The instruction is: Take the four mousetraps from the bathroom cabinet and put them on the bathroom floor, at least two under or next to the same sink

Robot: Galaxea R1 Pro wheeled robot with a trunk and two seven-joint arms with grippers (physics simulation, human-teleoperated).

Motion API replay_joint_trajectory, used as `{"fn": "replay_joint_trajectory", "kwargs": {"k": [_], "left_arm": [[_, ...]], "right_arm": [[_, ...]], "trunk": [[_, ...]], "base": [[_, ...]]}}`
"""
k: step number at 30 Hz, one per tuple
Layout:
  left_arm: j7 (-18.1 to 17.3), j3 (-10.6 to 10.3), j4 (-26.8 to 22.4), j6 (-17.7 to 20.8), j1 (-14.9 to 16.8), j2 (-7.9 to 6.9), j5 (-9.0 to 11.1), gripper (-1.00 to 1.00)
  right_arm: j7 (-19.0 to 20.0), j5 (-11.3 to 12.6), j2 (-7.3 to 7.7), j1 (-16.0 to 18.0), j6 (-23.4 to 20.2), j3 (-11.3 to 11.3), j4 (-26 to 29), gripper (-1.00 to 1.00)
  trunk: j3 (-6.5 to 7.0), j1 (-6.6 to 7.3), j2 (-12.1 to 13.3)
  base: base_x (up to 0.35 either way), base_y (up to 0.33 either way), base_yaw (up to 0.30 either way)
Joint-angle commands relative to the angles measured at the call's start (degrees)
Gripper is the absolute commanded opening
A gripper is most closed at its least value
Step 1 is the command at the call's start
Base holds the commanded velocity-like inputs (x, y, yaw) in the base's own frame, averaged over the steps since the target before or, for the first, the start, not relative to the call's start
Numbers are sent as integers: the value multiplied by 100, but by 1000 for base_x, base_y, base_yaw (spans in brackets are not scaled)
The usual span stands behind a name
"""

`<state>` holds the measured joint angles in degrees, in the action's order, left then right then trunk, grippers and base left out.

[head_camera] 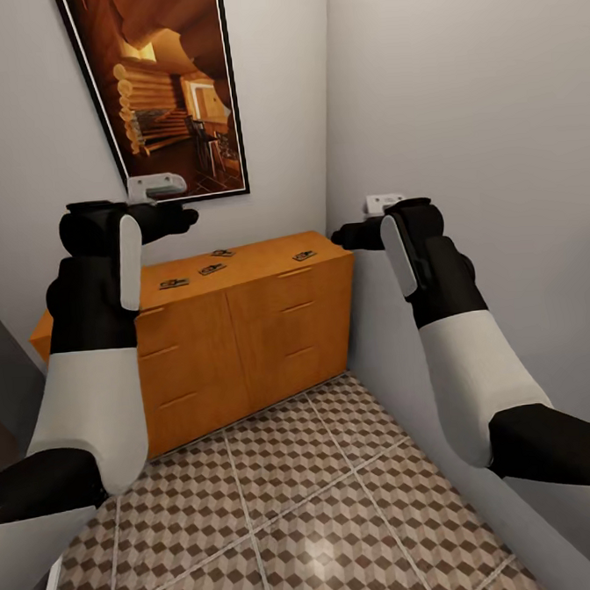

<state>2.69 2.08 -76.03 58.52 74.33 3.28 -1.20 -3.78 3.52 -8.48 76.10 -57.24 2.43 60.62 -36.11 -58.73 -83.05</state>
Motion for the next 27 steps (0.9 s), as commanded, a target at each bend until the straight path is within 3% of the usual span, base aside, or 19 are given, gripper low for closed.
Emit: {"fn": "replay_joint_trajectory", "kwargs": {"k": [1,7,13,27], "left_arm": [[4,-7,-60,22,-35,-27,-9,100],[4,-24,-79,20,-107,-83,-7,100],[-1,-31,702,25,-152,-80,-3,100],[-13,-33,1752,6,-155,-30,-3,100]], "right_arm": [[-38,65,-1,3,-22,8,3,100],[-36,105,-3,-3,-24,5,4,100],[-32,119,-8,-47,-16,4,6,100],[-61,144,-11,-52,-24,0,-174,100]], "trunk": [[-6,0,-3],[-6,0,-3],[-6,0,-3],[-6,0,-3]], "base": [[0,0,0],[0,0,0],[146,0,0],[307,0,0]]}}
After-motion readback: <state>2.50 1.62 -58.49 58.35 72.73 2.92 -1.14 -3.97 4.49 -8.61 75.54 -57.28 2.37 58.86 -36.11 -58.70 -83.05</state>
